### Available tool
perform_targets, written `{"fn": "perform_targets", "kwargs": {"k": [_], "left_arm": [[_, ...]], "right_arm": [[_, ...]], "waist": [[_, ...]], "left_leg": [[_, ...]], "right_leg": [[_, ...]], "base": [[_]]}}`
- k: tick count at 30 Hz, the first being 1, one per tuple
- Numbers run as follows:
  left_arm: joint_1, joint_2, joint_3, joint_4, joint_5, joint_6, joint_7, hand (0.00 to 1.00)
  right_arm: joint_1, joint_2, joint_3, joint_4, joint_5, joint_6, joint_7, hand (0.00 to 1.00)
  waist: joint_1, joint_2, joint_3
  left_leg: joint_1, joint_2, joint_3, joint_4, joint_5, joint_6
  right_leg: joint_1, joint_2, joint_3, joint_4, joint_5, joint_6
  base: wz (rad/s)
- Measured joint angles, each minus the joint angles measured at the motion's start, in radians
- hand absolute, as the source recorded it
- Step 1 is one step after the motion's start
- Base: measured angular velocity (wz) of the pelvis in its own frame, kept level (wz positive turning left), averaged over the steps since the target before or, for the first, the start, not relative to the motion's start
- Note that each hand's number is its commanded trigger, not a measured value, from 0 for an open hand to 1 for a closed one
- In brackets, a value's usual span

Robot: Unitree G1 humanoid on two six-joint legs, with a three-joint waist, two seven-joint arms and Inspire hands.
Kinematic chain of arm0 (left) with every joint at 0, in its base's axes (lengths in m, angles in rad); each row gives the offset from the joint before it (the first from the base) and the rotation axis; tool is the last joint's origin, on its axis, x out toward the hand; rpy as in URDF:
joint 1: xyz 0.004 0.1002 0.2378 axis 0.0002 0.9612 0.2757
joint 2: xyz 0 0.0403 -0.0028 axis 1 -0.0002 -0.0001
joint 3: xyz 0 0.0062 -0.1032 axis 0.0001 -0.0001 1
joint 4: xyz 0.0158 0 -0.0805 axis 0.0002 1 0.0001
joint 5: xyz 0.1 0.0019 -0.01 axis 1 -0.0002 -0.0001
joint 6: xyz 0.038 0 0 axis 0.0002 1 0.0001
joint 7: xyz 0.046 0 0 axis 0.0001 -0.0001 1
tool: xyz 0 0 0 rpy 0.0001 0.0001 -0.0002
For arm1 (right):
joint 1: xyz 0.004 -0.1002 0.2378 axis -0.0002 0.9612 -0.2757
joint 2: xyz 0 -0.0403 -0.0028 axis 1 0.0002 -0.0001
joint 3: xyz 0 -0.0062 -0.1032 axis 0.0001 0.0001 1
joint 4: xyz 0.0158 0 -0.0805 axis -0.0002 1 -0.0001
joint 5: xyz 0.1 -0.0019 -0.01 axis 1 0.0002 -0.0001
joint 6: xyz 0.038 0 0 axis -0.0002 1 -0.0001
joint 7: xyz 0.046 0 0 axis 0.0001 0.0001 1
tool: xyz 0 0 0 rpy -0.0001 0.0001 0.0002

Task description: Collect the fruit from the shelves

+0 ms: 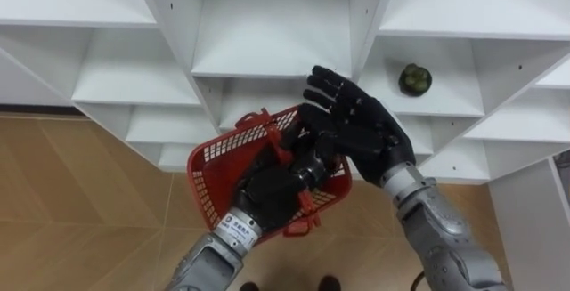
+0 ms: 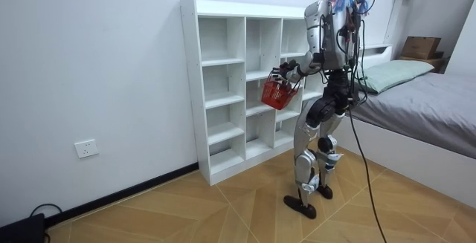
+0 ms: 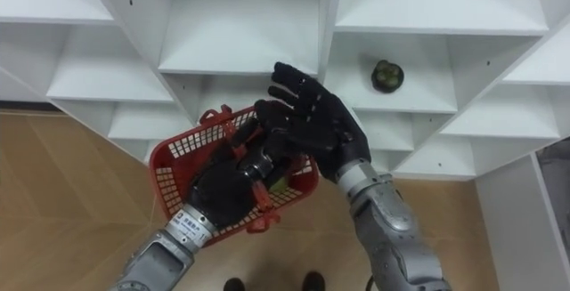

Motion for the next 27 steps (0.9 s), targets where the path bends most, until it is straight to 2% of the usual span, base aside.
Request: {"fn": "perform_targets", "kwargs": {"k": [14,20,22,27], "left_arm": [[-0.003,0.006,0.025,-0.004,0.022,0.000,0.002,1.00],[-0.004,0.033,0.031,-0.032,0.023,0.000,0.002,1.00],[-0.019,0.043,0.056,-0.034,0.022,0.000,0.002,1.00],[-0.037,0.046,0.066,-0.034,0.022,0.000,0.002,1.00]], "right_arm": [[-0.005,-0.002,-0.003,-0.001,-0.044,-0.012,0.022,0.00],[-0.007,-0.003,-0.014,-0.007,-0.073,-0.023,0.053,0.00],[-0.007,-0.004,-0.012,-0.007,-0.078,-0.029,0.055,0.00],[-0.009,-0.004,-0.013,-0.009,-0.079,-0.034,0.055,0.00]], "waist": [[-0.001,0.002,-0.0012],[-0.003,0.008,-0.0049],[-0.003,0.008,-0.0052],[-0.003,0.013,-0.0080]], "left_leg": [[-0.001,0.001,0.002,0.004,-0.004,0.000],[-0.002,0.008,0.001,0.004,-0.004,0.000],[-0.004,0.013,0.002,0.008,-0.005,-0.002],[-0.005,0.017,0.001,0.014,-0.007,-0.005]], "right_leg": [[-0.001,0.001,0.001,-0.002,0.000,0.000],[-0.001,0.002,0.001,-0.001,0.001,0.000],[0.001,0.005,0.001,-0.002,0.002,-0.002],[0.003,0.009,0.001,-0.002,0.003,-0.004]], "base": [[0.00],[0.00],[0.00],[0.00]]}}
